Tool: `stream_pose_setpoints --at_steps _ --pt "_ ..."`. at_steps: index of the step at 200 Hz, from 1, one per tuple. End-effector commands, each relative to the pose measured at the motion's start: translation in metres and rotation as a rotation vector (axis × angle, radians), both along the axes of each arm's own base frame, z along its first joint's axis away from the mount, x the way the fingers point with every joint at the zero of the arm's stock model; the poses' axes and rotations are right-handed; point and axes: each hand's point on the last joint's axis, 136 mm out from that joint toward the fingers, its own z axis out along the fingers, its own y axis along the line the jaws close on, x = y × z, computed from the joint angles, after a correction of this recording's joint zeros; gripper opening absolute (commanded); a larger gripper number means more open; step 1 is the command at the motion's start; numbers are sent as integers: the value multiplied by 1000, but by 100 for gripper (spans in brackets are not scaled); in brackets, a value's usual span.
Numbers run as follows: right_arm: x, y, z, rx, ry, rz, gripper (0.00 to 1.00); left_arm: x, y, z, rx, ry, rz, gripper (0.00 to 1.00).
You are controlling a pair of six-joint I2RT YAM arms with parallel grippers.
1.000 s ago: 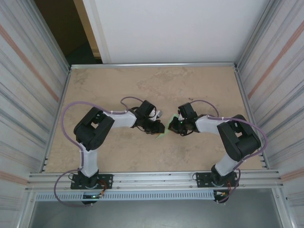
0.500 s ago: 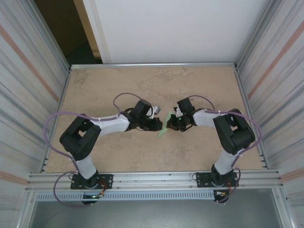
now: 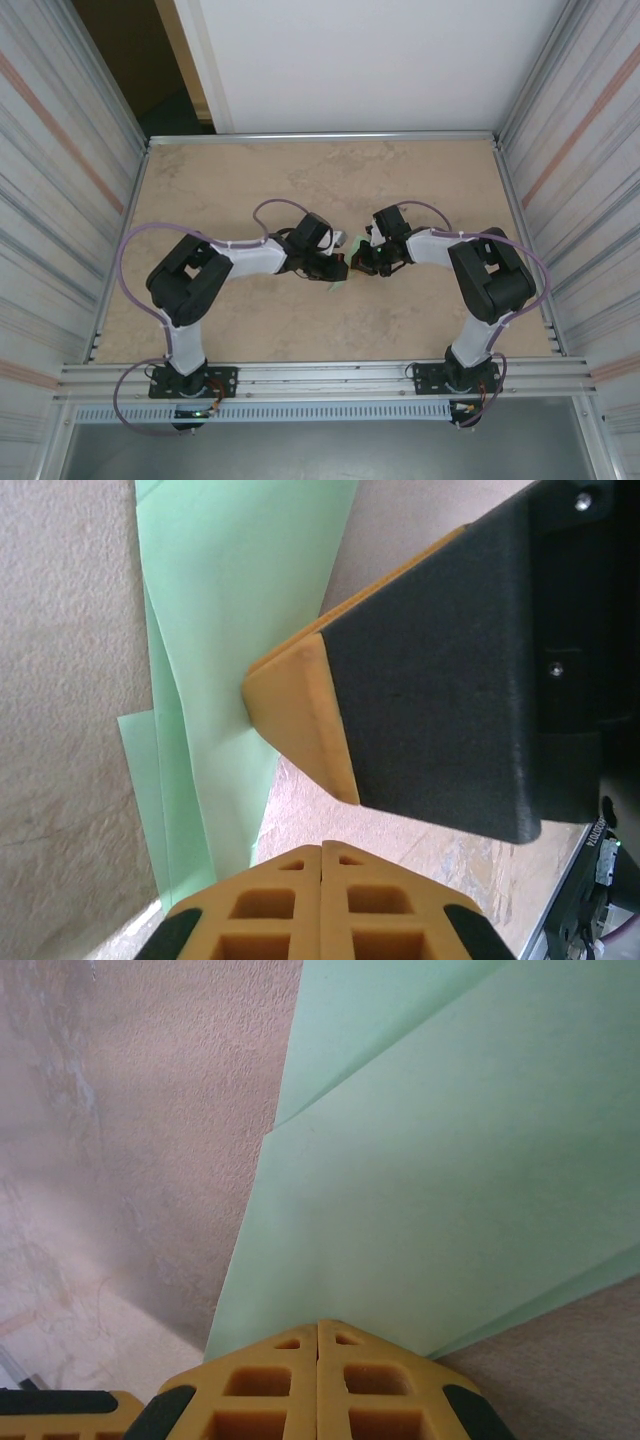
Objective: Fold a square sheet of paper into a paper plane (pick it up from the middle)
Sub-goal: Fold the wing for the fifth time at the center of the table.
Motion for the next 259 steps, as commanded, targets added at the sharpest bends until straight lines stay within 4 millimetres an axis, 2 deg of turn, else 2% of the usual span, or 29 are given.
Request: stream_pose_setpoints --at_steps 1,37,179,227,259 --pt "-13 -11 -20 -63 75 9 8 0 0 -4 15 21 -21 4" --pt "-14 -12 -21 -70 82 7 7 -3 4 -15 42 45 -18 4" --pt "-18 -20 -32 -124 119 -9 8 -10 16 -32 82 77 -3 4" --pt "-20 -25 -37 -155 137 -15 7 -17 30 -43 144 81 9 3" --pt "-21 -30 -41 -193 154 -19 7 -31 36 -48 162 104 1 3"
